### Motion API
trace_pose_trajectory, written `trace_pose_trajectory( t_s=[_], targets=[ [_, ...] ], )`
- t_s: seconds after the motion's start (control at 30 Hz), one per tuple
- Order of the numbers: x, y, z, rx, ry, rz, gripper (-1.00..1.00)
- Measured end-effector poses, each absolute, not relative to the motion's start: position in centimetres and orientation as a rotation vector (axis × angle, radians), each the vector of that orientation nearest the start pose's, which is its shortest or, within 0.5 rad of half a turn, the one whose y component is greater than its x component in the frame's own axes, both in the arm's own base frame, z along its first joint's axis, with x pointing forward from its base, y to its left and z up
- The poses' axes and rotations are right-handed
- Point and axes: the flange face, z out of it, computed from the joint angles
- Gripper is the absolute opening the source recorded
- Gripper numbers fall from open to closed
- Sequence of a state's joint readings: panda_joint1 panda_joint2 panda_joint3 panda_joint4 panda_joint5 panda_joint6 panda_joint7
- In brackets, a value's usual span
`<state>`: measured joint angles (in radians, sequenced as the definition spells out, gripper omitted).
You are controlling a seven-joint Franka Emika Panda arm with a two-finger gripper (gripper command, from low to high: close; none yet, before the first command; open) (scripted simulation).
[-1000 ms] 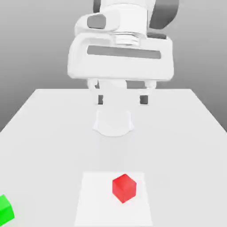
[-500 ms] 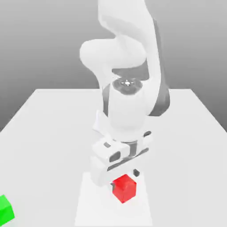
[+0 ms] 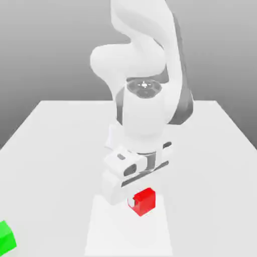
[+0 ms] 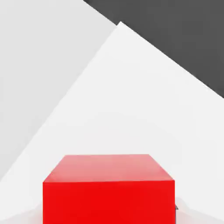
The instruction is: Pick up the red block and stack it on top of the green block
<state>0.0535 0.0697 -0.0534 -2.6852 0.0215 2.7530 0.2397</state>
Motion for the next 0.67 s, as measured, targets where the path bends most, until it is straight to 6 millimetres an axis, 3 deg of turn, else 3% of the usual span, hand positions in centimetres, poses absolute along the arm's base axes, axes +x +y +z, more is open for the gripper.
trace_pose_trajectory(
  t_s=[0.13, 0.23, 0.43, 0.53, 0.57, 0.67],
  targets=[
    [44.9, -7.5, 22.2, -3.024, 0.804, 0.007, -1.00],
    [46.7, -14.2, 22.9, -2.924, 1.112, 0.008, -1.00],
    [46.7, -28.4, 24.0, -2.656, 1.669, 0.002, -1.00],
    [46.5, -30.1, 20.3, -2.621, 1.728, 0.001, -1.00],
    [46.4, -30.2, 19.0, -2.618, 1.733, 0.001, 1.00],
    [46.4, -30.2, 19.0, -2.618, 1.733, 0.001, 1.00]
  ],
)
